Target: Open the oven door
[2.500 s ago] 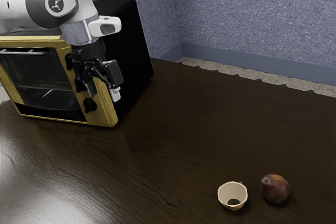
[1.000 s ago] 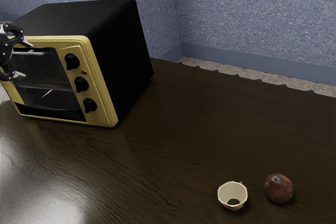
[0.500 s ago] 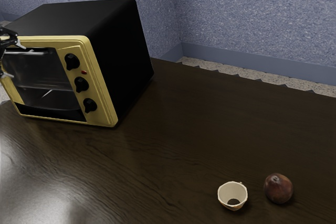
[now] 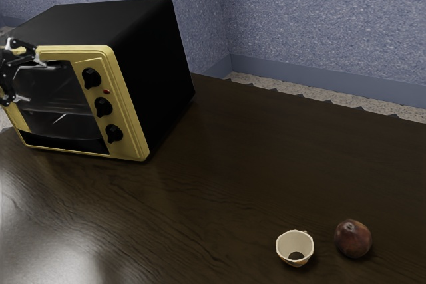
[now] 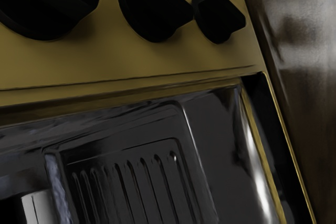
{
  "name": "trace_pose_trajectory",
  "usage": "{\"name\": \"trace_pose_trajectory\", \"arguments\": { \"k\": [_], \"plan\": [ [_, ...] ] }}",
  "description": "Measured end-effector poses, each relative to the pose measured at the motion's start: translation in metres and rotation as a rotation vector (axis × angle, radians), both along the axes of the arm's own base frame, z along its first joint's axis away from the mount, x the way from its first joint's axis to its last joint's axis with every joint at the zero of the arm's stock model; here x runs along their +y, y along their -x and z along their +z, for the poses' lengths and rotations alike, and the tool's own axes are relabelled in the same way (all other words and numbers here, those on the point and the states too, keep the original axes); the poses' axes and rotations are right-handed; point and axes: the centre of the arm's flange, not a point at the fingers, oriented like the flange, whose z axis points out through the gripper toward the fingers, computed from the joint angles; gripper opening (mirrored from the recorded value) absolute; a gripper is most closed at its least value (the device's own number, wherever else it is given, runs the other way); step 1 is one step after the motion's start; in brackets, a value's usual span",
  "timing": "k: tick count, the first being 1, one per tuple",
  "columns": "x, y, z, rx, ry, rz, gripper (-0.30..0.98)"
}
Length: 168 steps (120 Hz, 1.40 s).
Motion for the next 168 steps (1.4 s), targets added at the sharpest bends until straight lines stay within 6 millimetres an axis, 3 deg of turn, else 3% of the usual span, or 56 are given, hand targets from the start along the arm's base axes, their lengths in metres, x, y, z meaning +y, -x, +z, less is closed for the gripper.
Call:
{"name": "trace_pose_trajectory", "arguments": {
  "k": [17,28,47,74,90,121,168],
  "plan": [
    [0.026,0.029,0.0,0.045,-0.049,0.068,0.69],
    [0.034,0.035,0.008,0.049,-0.072,0.096,0.69],
    [0.035,0.032,0.024,0.024,-0.085,0.141,0.69],
    [0.055,0.033,0.01,0.028,-0.059,0.243,0.69],
    [0.065,0.032,0.012,0.018,-0.059,0.29,0.69],
    [0.061,0.0,0.009,0.029,-0.048,0.3,0.69],
    [0.068,0.008,0.006,0.033,-0.008,0.346,0.69]
  ]
}}
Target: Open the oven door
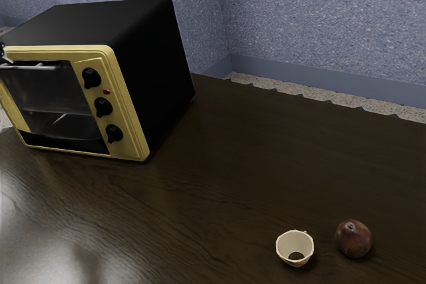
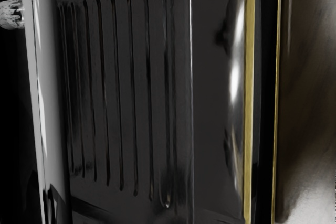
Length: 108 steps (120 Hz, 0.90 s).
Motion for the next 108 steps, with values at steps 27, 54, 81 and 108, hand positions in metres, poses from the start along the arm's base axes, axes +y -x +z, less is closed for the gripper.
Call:
{"name": "trace_pose_trajectory", "arguments": {
  "k": [27,54,81,108],
  "plan": [
    [0.002,-0.004,-0.007,0.009,0.014,0.011,0.77],
    [0.004,-0.007,-0.006,0.014,0.026,0.021,0.69],
    [-0.01,0.003,-0.034,0.025,0.109,0.012,0.7],
    [-0.422,0.119,0.234,-0.211,-0.402,-0.502,0.67]
  ]
}}
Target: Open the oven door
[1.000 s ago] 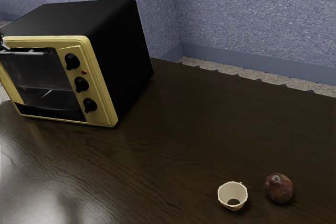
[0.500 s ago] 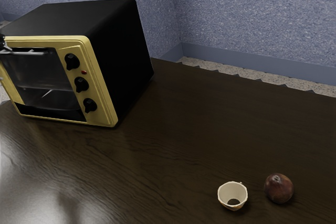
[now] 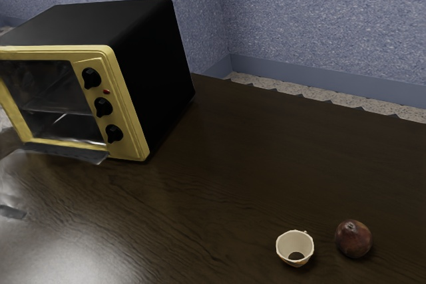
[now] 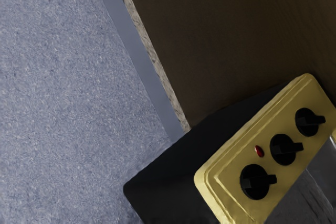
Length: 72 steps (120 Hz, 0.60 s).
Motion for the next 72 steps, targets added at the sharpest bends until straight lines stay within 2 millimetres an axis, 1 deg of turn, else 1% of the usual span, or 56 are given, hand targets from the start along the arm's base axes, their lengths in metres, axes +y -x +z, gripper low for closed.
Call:
{"name": "trace_pose_trajectory", "arguments": {
  "k": [2,3,5,7,10,13,15,20,24,27,30,34,38,49,60,66,72],
  "plan": [
    [-0.002,-0.029,0.02,0.009,0.039,-0.003,0.67],
    [0.001,-0.047,0.023,0.023,0.067,0.006,0.67],
    [0.009,-0.078,0.023,0.058,0.123,0.029,0.67],
    [0.018,-0.106,0.015,0.101,0.181,0.059,0.67],
    [0.033,-0.151,-0.012,0.191,0.268,0.111,0.67],
    [0.048,-0.193,-0.049,0.291,0.347,0.169,0.67],
    [0.055,-0.215,-0.074,0.353,0.395,0.208,0.67],
    [0.072,-0.257,-0.135,0.494,0.495,0.308,0.68],
    [0.081,-0.276,-0.174,0.585,0.559,0.387,0.68],
    [0.085,-0.285,-0.199,0.641,0.601,0.442,0.68],
    [0.087,-0.29,-0.215,0.681,0.636,0.493,0.68],
    [0.087,-0.292,-0.228,0.718,0.675,0.554,0.68],
    [0.087,-0.292,-0.237,0.744,0.71,0.611,0.68],
    [0.085,-0.288,-0.247,0.778,0.784,0.751,0.68],
    [0.062,-0.289,-0.25,0.776,0.784,0.878,0.68],
    [0.059,-0.287,-0.25,0.762,0.8,0.958,0.68],
    [0.061,-0.285,-0.25,0.745,0.823,1.035,0.68]
  ]
}}
